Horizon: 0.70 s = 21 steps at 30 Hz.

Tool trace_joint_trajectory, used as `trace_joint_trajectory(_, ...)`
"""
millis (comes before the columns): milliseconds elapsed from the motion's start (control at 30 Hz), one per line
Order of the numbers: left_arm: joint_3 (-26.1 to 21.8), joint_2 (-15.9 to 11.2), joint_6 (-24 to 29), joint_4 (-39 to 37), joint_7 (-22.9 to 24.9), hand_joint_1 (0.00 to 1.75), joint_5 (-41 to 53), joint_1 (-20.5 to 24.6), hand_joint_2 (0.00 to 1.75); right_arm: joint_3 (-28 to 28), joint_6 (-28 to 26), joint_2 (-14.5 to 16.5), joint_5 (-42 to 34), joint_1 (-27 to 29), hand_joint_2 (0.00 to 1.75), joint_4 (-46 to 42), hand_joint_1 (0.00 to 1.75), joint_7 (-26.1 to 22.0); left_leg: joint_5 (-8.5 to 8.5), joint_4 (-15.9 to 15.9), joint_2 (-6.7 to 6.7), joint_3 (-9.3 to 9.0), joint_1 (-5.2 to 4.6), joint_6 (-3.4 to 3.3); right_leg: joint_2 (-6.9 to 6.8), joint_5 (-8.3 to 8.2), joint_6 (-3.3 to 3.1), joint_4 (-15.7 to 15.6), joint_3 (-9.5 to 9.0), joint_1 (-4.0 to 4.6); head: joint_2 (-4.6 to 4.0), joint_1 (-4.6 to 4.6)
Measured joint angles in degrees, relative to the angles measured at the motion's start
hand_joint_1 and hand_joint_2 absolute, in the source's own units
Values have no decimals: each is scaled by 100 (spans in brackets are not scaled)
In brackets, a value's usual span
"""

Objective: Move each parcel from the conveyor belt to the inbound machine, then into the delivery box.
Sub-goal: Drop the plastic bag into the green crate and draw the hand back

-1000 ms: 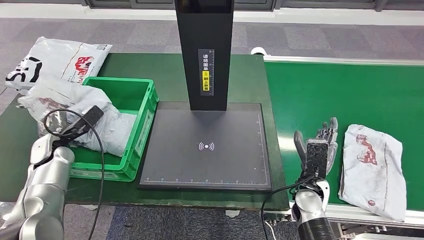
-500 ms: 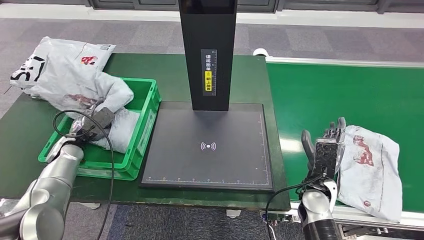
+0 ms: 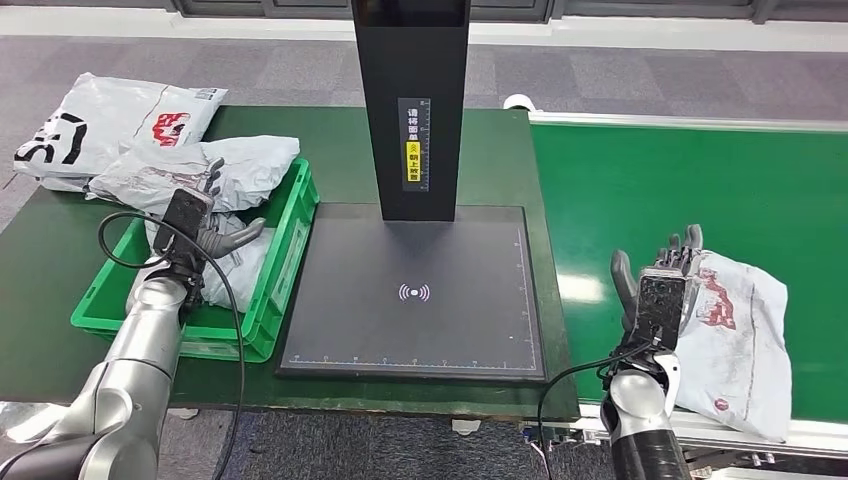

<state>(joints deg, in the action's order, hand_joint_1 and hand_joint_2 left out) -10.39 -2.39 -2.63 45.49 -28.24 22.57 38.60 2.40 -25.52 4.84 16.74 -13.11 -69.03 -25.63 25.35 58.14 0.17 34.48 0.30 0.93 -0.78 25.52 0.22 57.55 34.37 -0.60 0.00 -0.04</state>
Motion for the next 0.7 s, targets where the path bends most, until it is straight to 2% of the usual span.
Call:
trace_joint_trajectory(100, 70, 49, 230, 215, 18, 0, -265, -47, 175, -2, -48, -1, -39, -32, 175, 35, 0, -31, 0, -1, 0, 1, 2, 0, 1, 1, -1, 0, 3, 3, 0, 0)
trace_joint_trajectory(233, 132, 115, 1247, 443, 253, 0, -662, -67, 175, -2, -130, -1, -130, -11, 175, 52, 0, -79, 0, -1, 1, 4, 4, 1, 2, 1, -1, 1, 5, 4, 0, 0)
trace_joint_trajectory(300, 132, 140, 1649, 541, 151, 0, -999, -96, 175, -2, -164, -1, -178, 15, 175, 62, 0, -97, 1, -1, 2, 5, 4, 1, 3, 1, -2, 1, 5, 4, 0, 0)
trace_joint_trajectory(367, 133, 165, 1752, 679, -40, 0, -1403, -169, 175, -2, -185, -1, -224, 26, 175, 78, 0, -127, 1, -1, 4, 5, 3, 1, 3, 1, -2, 0, 6, 3, 0, 0)
trace_joint_trajectory(433, 171, 208, 1497, 867, -172, 0, -1764, -286, 175, -2, -228, -1, -248, 24, 175, 102, 0, -170, 1, -1, 5, 5, 3, 1, 3, 2, -2, 0, 7, 3, 0, 0)
trace_joint_trajectory(533, 430, 311, 783, 1122, -210, 0, -2012, -461, 175, -2, -364, -1, -183, -30, 175, 199, 0, -178, 1, 0, 1, 9, 2, 1, 0, 2, -2, -1, 9, 1, 0, 0)
trace_joint_trajectory(700, 1278, 660, -18, 1144, -269, 0, -2063, -602, 175, -1, -694, -14, 196, -345, 175, 658, 0, -20, 1, 2, -1, 10, -6, -1, -2, -2, 4, -2, 6, -6, 0, 0)
